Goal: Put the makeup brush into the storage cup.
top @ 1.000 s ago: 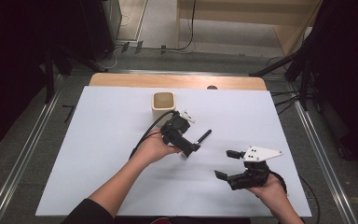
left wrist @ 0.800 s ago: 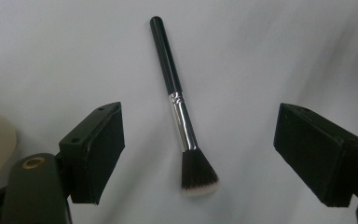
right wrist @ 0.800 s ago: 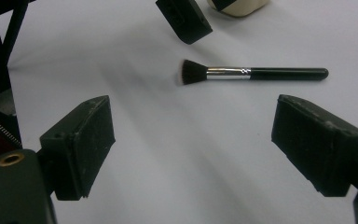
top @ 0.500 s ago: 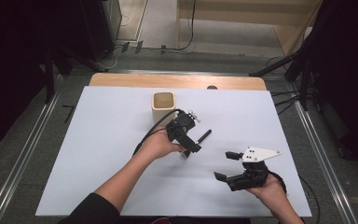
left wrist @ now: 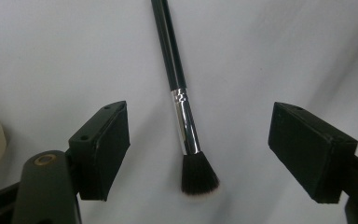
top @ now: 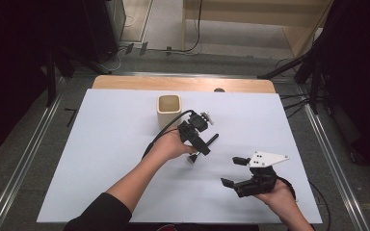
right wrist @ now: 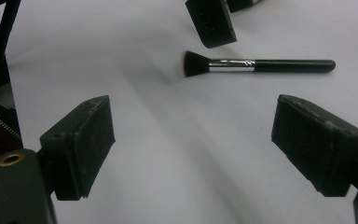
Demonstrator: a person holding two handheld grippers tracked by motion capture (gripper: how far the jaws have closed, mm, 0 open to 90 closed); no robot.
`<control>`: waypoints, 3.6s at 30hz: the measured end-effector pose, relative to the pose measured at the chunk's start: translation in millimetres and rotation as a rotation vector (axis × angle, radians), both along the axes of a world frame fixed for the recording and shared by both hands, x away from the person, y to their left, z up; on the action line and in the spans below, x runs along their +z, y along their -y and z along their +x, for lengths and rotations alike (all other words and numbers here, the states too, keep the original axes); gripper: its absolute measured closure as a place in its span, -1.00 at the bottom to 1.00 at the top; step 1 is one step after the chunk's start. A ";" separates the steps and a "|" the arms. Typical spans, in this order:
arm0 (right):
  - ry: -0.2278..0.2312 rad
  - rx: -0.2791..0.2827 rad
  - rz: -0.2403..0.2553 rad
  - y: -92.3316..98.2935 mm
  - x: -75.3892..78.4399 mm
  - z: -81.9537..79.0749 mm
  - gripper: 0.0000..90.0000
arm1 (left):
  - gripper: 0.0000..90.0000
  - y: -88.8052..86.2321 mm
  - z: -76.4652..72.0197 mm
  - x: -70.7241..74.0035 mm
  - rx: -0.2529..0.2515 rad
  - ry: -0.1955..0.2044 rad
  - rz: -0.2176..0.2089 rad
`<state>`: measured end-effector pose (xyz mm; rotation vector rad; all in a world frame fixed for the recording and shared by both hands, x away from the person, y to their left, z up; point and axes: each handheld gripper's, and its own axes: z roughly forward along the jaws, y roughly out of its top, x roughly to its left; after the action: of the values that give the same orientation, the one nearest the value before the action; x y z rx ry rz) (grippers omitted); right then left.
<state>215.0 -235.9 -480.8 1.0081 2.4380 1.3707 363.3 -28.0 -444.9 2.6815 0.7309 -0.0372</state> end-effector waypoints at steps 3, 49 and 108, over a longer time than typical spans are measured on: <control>-0.003 -0.001 -0.001 0.1 -0.1 -0.1 -0.68 | -0.49 2.4 0.8 -3.2 0.002 0.003 0.045; -0.015 0.012 -0.016 -2.4 -1.5 0.5 -0.69 | 0.27 16.7 -2.8 -36.8 0.036 0.071 0.171; -0.014 0.024 -0.015 -4.4 -1.4 1.9 -0.68 | 0.75 -62.2 -26.2 13.0 0.035 0.006 -0.212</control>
<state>216.9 -231.5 -482.2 0.9915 2.4745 1.3544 337.1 34.1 -431.9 2.4659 0.7285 -0.0925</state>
